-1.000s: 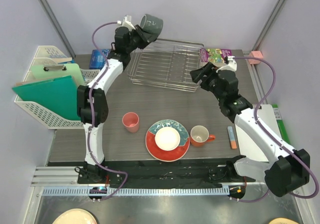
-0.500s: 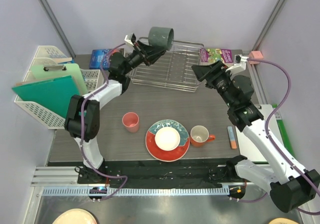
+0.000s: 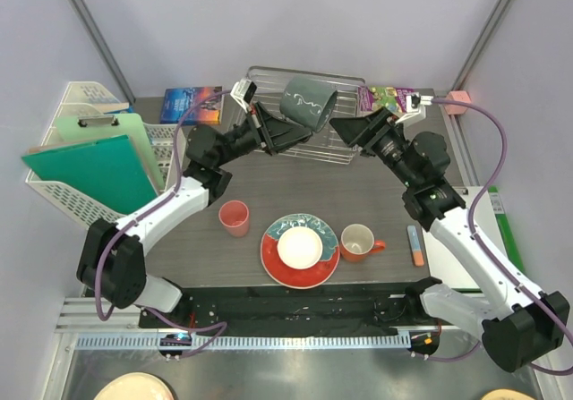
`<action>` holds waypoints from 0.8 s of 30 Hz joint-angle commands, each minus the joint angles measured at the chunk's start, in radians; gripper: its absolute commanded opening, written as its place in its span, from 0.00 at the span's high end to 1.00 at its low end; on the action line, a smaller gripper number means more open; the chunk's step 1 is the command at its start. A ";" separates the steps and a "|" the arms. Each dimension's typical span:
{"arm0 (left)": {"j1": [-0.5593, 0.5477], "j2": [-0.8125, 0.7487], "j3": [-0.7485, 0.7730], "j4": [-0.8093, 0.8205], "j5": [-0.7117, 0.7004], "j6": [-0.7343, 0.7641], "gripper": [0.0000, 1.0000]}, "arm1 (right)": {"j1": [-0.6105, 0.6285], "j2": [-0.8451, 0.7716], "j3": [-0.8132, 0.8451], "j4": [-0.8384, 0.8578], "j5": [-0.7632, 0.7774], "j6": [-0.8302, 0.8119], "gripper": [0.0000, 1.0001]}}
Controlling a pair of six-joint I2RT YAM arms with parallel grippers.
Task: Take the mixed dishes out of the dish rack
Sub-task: Pick up the cup from the dish rack.
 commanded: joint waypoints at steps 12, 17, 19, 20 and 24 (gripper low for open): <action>-0.029 -0.018 -0.021 -0.017 -0.041 0.100 1.00 | 0.013 -0.056 -0.006 0.033 -0.067 -0.016 0.27; -0.052 -0.031 -0.030 -0.017 -0.040 0.107 1.00 | 0.022 0.033 0.026 0.059 -0.081 -0.017 0.27; -0.063 -0.031 -0.035 -0.018 -0.037 0.111 1.00 | 0.023 0.055 0.037 0.083 -0.079 -0.017 0.27; -0.072 -0.033 -0.039 -0.017 -0.037 0.113 1.00 | 0.025 0.076 0.052 0.091 -0.081 -0.017 0.29; -0.097 -0.028 -0.078 -0.017 -0.040 0.119 1.00 | 0.031 0.127 0.091 0.137 -0.113 0.012 0.50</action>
